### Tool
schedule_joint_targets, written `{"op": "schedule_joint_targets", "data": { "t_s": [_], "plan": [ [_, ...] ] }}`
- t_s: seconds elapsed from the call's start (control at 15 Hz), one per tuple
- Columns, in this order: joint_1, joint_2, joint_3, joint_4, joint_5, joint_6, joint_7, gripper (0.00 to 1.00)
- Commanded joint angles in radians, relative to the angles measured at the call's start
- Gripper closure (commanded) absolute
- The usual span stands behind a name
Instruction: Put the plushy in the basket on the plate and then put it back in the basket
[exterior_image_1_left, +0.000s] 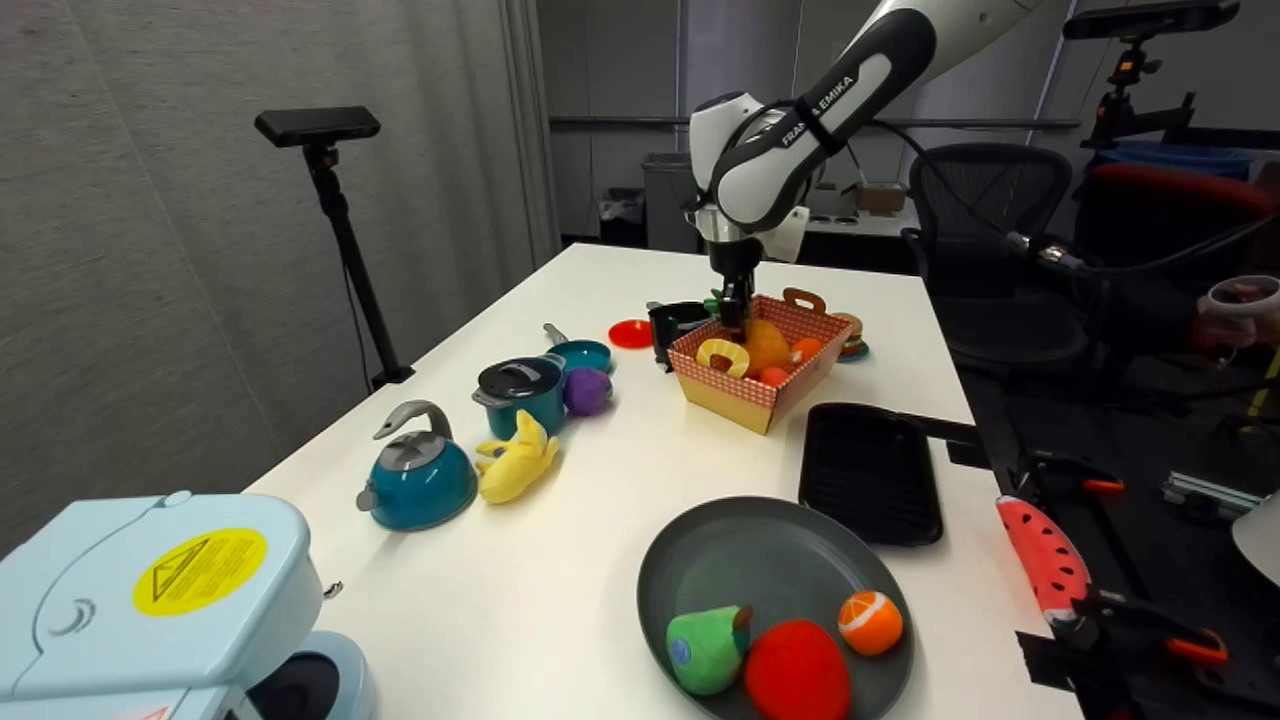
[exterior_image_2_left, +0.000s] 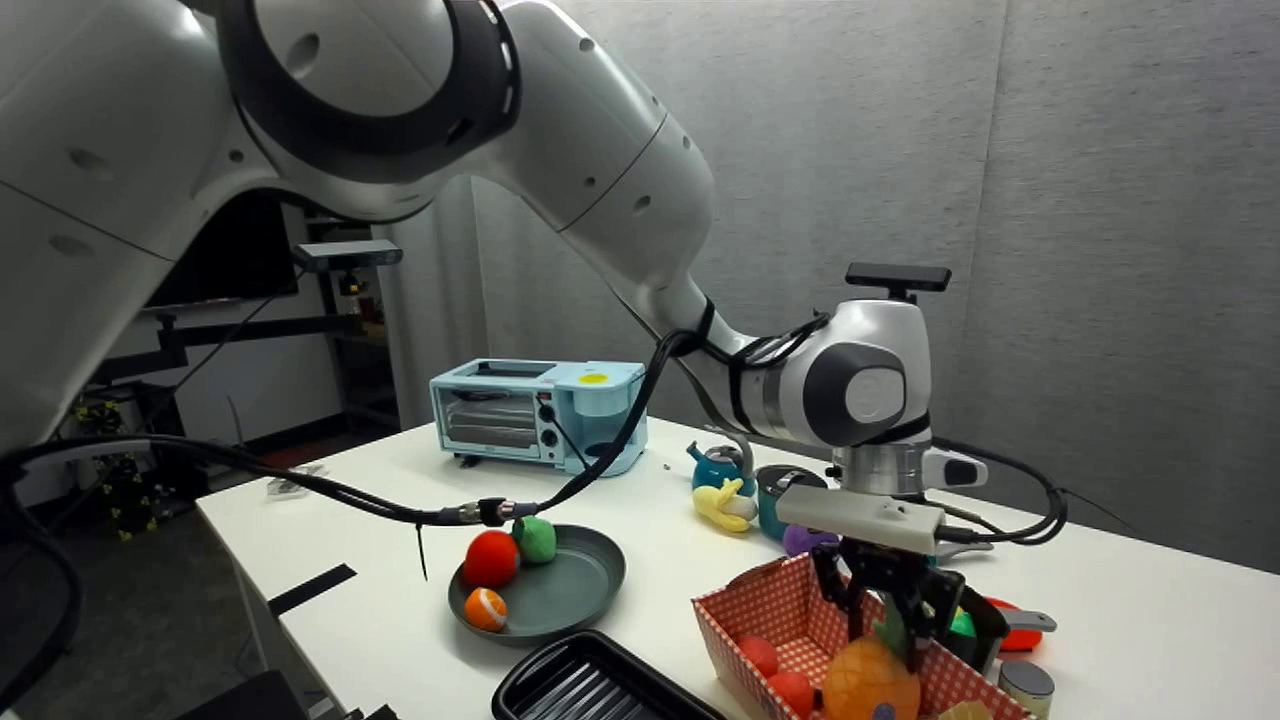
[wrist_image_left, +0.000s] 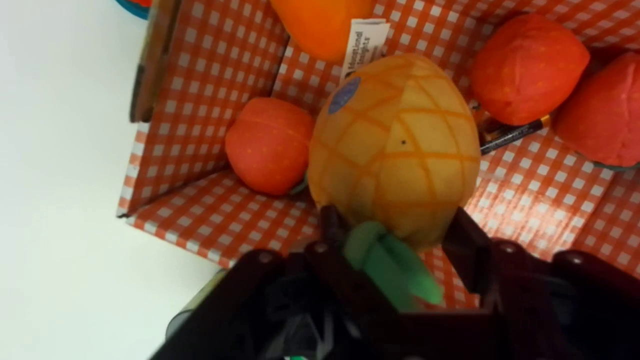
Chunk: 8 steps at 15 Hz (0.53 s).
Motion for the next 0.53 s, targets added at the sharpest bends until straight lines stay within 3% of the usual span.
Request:
{"op": "schedule_joint_targets", "data": {
  "t_s": [0.0, 0.33, 0.47],
  "plan": [
    [-0.013, -0.003, 0.008, 0.038, -0.018, -0.015, 0.047, 0.69],
    [-0.015, -0.058, 0.018, 0.031, -0.010, -0.021, 0.044, 0.98],
    [-0.008, -0.097, 0.024, 0.008, -0.019, -0.009, 0.030, 0.95]
  ]
}}
